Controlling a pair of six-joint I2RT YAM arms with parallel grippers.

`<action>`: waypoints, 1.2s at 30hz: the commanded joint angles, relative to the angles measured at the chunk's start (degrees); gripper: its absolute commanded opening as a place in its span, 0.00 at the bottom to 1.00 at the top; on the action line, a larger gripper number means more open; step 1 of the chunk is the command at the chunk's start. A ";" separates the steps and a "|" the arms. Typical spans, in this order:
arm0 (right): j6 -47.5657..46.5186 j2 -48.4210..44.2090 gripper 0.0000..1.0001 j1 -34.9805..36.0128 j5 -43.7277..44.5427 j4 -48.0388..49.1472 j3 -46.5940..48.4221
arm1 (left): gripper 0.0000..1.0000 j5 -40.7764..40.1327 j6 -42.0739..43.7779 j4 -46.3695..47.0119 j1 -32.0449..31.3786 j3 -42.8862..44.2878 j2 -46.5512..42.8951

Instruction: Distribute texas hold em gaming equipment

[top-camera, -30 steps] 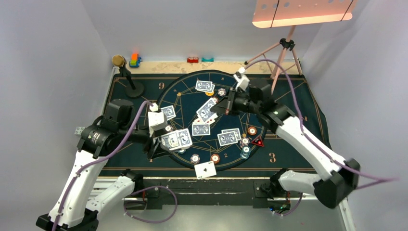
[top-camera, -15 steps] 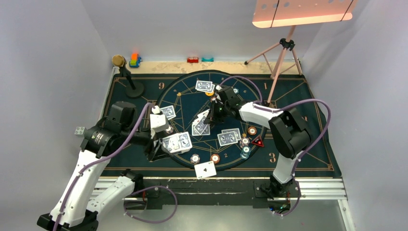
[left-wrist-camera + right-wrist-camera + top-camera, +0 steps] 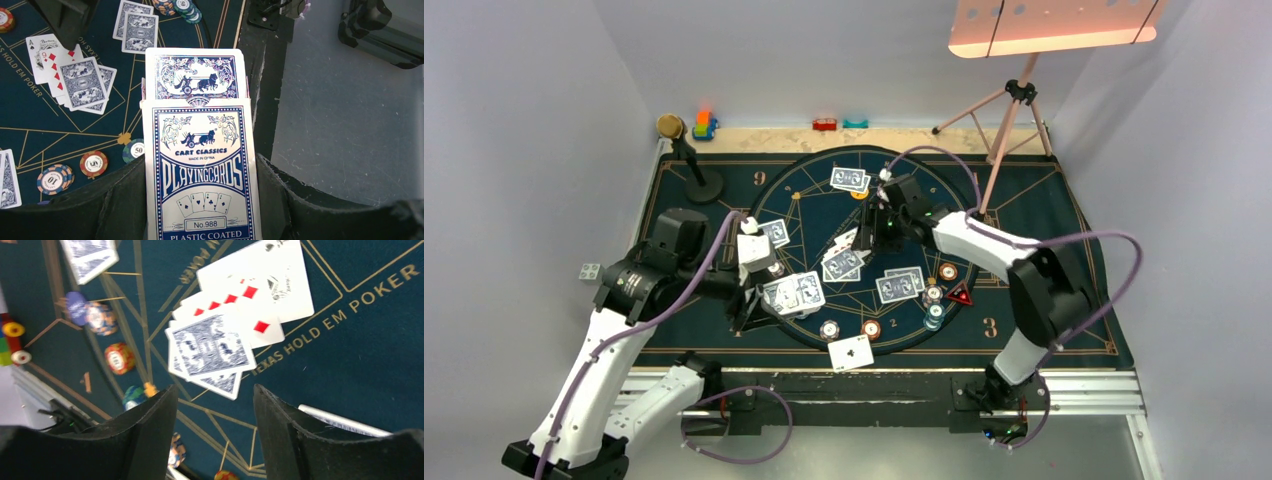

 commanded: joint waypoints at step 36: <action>29.82 -18.76 0.84 15.25 -28.34 36.12 -5.75 | 0.00 -1.66 -0.71 7.59 0.28 4.28 5.18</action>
